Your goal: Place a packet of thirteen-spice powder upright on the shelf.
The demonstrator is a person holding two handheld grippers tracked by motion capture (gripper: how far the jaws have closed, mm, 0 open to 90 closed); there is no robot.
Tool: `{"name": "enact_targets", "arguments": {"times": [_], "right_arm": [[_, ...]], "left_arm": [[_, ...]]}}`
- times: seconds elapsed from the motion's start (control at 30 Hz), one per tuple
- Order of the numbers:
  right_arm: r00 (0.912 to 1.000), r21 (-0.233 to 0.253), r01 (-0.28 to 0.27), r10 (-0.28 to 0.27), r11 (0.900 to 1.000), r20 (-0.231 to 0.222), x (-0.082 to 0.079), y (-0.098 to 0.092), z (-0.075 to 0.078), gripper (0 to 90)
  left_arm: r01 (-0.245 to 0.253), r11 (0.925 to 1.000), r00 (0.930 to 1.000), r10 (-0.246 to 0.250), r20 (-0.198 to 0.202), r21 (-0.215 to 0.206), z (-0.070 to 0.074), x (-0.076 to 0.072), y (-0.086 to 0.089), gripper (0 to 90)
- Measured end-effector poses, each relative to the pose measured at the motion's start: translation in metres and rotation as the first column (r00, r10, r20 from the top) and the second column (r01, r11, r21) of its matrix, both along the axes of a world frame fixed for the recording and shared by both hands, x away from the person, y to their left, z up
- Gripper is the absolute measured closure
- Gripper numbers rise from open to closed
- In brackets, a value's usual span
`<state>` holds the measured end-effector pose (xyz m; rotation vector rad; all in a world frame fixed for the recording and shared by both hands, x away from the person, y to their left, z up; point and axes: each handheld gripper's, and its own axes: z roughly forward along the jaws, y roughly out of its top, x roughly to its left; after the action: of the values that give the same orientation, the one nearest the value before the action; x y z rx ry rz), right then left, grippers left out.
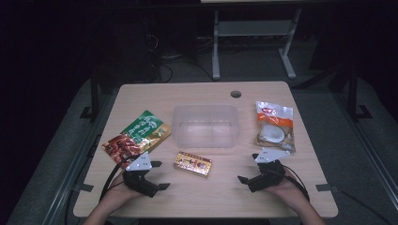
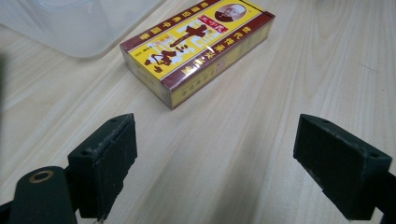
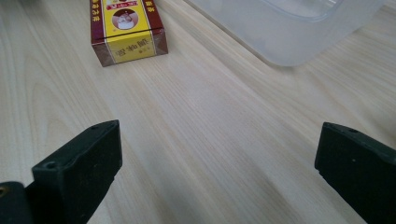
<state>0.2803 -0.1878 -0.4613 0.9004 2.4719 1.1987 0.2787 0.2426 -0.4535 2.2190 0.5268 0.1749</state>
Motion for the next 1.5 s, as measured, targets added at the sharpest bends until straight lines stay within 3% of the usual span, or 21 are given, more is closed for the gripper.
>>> {"name": "enact_targets", "arguments": {"times": [0.27,0.4,0.53,0.57,0.6,0.73,0.83,1.23,1.5], "right_arm": [[1.0,-0.007,0.0,0.0,1.0,-0.003,0.0,0.0,-0.001,0.5],[1.0,-0.008,0.004,-0.004,1.0,-0.002,0.0,0.001,0.0,0.5],[1.0,-0.008,0.005,-0.005,1.0,-0.003,-0.001,0.001,0.0,0.5],[1.0,-0.009,0.005,-0.005,1.0,-0.002,0.0,0.001,-0.001,0.5],[1.0,-0.009,0.005,-0.005,1.0,-0.006,0.0,0.001,-0.001,0.5],[1.0,-0.009,0.005,-0.005,1.0,-0.008,0.001,0.001,-0.001,0.5],[0.9999,-0.01,0.004,-0.004,1.0,-0.01,0.0,0.001,-0.001,0.5],[0.9999,-0.014,0.0,0.0,1.0,-0.011,0.0,0.001,-0.002,0.5],[0.9999,-0.016,-0.003,0.003,1.0,-0.016,0.0,0.002,-0.002,0.5]], "left_arm": [[0.012,0.9999,0.9999,-0.012,0.0,0.002,0.005,0.004,-0.001,15.1],[0.015,0.9997,0.9999,-0.016,-0.006,-0.018,0.008,0.008,-0.002,24.5],[0.014,0.9998,0.9999,-0.014,-0.005,-0.017,0.011,0.013,-0.003,43.8],[0.008,0.9998,1.0,-0.008,-0.003,-0.018,0.012,0.014,-0.003,43.8],[-0.008,0.9998,1.0,0.008,0.003,-0.017,0.015,0.018,-0.004,56.1],[-0.033,0.9994,0.9994,0.033,0.013,-0.014,0.021,0.029,-0.004,78.1],[-0.04,0.9989,0.999,0.041,0.016,-0.022,0.024,0.038,-0.006,89.5],[-0.015,0.9998,0.9981,0.015,0.06,-0.01,0.024,0.065,-0.031,89.6],[0.034,0.9989,0.9954,-0.036,0.089,0.033,0.018,0.076,-0.06,89.6]]}}
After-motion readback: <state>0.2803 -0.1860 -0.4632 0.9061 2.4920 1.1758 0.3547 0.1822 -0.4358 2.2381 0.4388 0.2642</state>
